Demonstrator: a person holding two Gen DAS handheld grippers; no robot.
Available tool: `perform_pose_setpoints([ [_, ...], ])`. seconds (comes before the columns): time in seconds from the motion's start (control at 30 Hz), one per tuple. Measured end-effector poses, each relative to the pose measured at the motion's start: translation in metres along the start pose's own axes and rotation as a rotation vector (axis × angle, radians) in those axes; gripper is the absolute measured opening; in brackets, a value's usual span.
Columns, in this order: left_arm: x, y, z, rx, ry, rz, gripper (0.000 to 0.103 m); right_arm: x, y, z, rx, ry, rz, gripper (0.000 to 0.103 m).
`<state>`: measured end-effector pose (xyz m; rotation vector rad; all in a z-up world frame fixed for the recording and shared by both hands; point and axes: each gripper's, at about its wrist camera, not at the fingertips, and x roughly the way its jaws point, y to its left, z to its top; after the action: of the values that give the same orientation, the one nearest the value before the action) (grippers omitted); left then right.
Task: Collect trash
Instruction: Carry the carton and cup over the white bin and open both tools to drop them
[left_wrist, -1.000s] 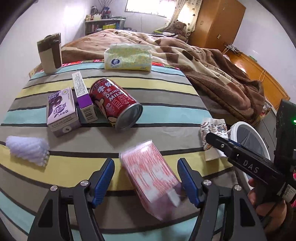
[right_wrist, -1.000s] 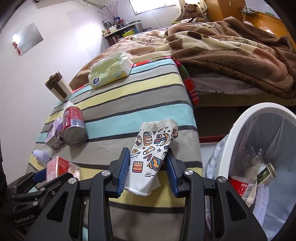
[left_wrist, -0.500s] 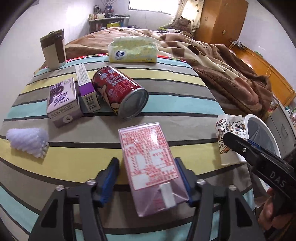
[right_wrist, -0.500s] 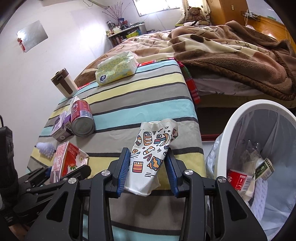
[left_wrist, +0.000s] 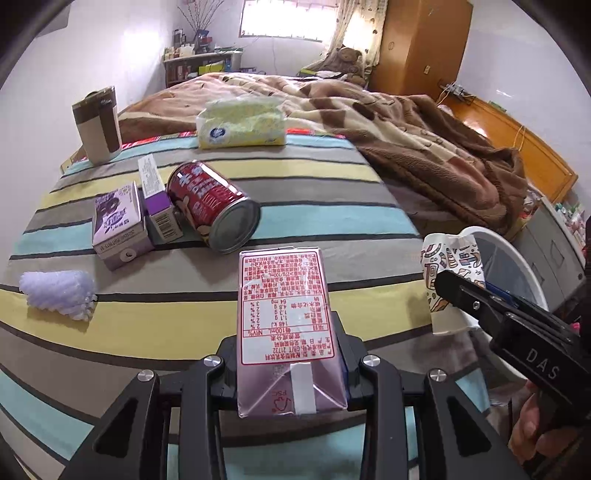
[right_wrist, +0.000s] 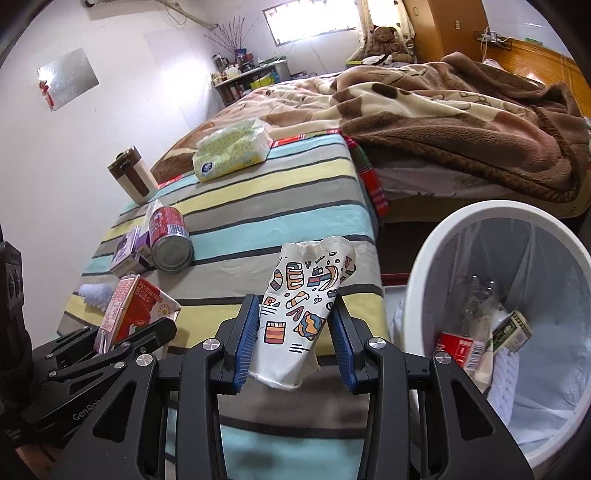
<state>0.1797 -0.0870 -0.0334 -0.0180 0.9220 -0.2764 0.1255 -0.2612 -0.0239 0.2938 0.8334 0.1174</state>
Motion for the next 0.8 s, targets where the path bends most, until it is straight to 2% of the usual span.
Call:
perform_pose_setpoints([
  [0.4,-0.042,-0.051,0.003,0.086,-0.091,-0.079,0.036,-0.05,-0.025,-0.003,0.03,-0.102,-0.054,0.039],
  [0.8,-0.054,-0.118,0.005,0.191,-0.126,-0.173,0.036,-0.088,-0.069,-0.007,0.096,-0.168,-0.152,0.04],
])
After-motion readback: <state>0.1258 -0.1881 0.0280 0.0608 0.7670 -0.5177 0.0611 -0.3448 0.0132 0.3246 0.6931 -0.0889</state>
